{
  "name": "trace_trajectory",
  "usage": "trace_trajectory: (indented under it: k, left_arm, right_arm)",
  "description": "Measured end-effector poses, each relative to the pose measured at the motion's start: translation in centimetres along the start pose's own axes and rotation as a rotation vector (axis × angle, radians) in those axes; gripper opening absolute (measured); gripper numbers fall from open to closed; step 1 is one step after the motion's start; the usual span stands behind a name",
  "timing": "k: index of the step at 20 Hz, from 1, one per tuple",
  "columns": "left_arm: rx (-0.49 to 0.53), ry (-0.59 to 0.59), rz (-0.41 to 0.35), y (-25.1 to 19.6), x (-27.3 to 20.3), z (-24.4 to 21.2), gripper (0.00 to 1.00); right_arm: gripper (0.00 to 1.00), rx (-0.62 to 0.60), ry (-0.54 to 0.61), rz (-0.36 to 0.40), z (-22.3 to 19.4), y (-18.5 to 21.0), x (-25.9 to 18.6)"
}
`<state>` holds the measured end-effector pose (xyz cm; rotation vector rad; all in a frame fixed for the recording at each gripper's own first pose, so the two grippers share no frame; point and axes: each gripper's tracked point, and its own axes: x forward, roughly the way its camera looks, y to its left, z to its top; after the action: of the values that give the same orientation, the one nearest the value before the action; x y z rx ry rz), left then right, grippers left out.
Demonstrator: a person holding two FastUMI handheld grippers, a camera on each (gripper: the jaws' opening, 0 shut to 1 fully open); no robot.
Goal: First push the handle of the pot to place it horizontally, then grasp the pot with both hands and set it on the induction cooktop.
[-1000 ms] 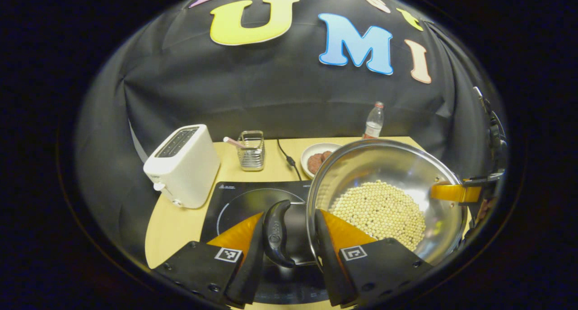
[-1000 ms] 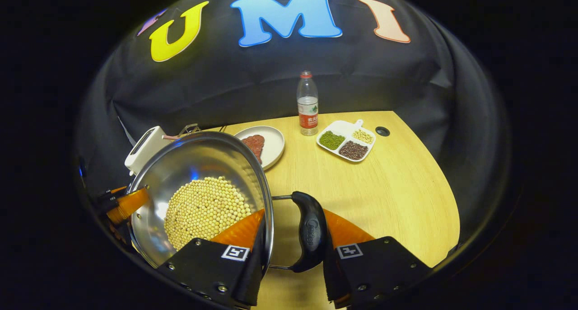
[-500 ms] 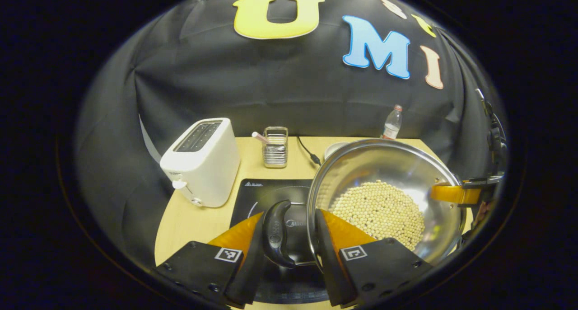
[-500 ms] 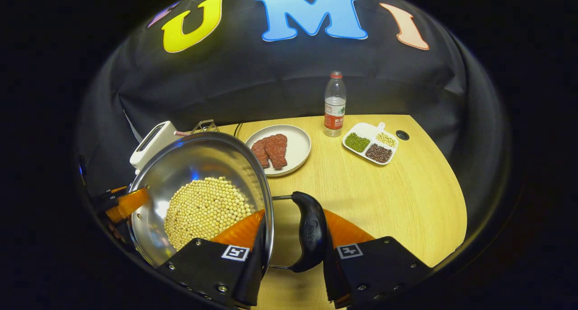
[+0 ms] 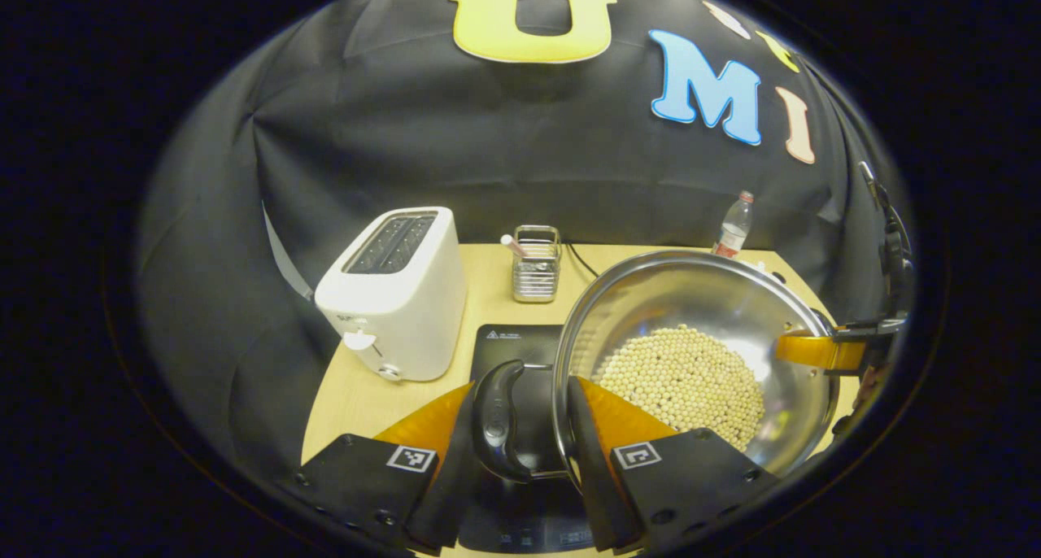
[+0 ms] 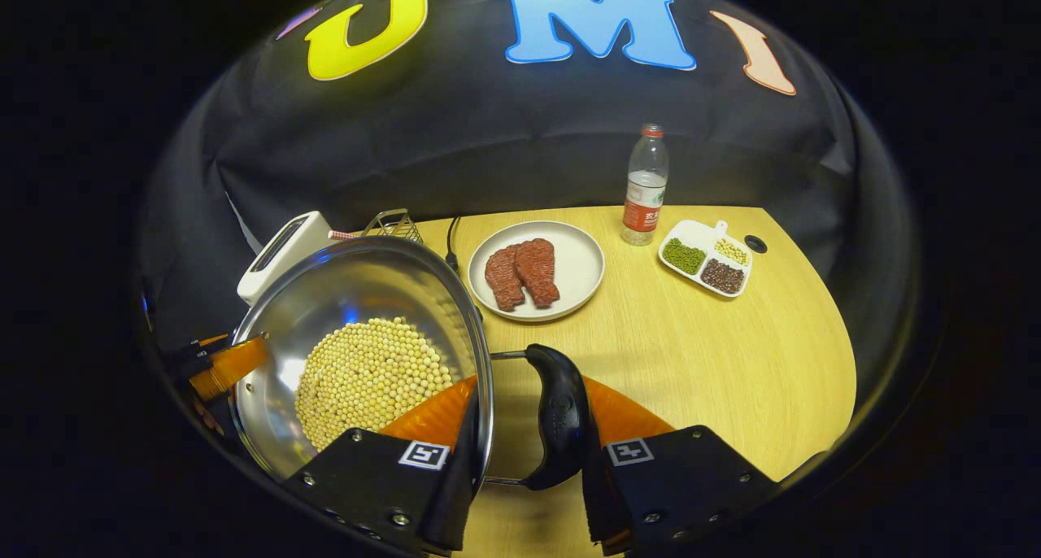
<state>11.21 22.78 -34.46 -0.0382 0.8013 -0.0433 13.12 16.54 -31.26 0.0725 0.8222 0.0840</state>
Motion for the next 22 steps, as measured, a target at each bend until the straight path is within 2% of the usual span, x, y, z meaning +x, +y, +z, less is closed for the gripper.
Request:
trace_trajectory:
  k: [1, 9, 11, 12, 13, 14, 16, 22]
  left_arm:
    - [-0.004, 0.004, 0.002, 0.6, 0.3, -0.2, 0.65]
    - [-0.017, 0.047, 0.001, 4.0, 2.7, -1.4, 0.62]
    - [-0.013, 0.057, -0.005, 4.3, 3.1, -1.6, 0.65]
    - [-0.010, 0.059, -0.007, 4.4, 3.4, -1.7, 0.62]
    - [-0.006, 0.059, -0.010, 4.5, 3.7, -1.6, 0.65]
    - [0.000, 0.059, -0.013, 4.6, 3.9, -1.7, 0.62]
    - [0.009, 0.062, -0.017, 4.7, 4.5, -1.7, 0.65]
    - [0.017, 0.070, -0.023, 5.3, 6.2, -2.1, 0.62]
  right_arm:
    - [0.56, 0.002, 0.003, 0.000, 0.0, 0.5, 0.3]
    - [0.56, 0.021, 0.028, -0.006, -1.3, 3.1, 2.5]
    - [0.56, 0.025, 0.038, -0.009, -1.6, 3.5, 2.9]
    - [0.55, 0.028, 0.039, -0.011, -1.7, 3.7, 3.1]
    - [0.55, 0.029, 0.041, -0.013, -1.8, 3.8, 3.2]
    - [0.55, 0.034, 0.043, -0.015, -1.9, 3.9, 3.4]
    - [0.55, 0.044, 0.048, -0.021, -2.1, 4.0, 3.6]
    - [0.55, 0.064, 0.050, -0.041, -2.8, 4.5, 4.7]
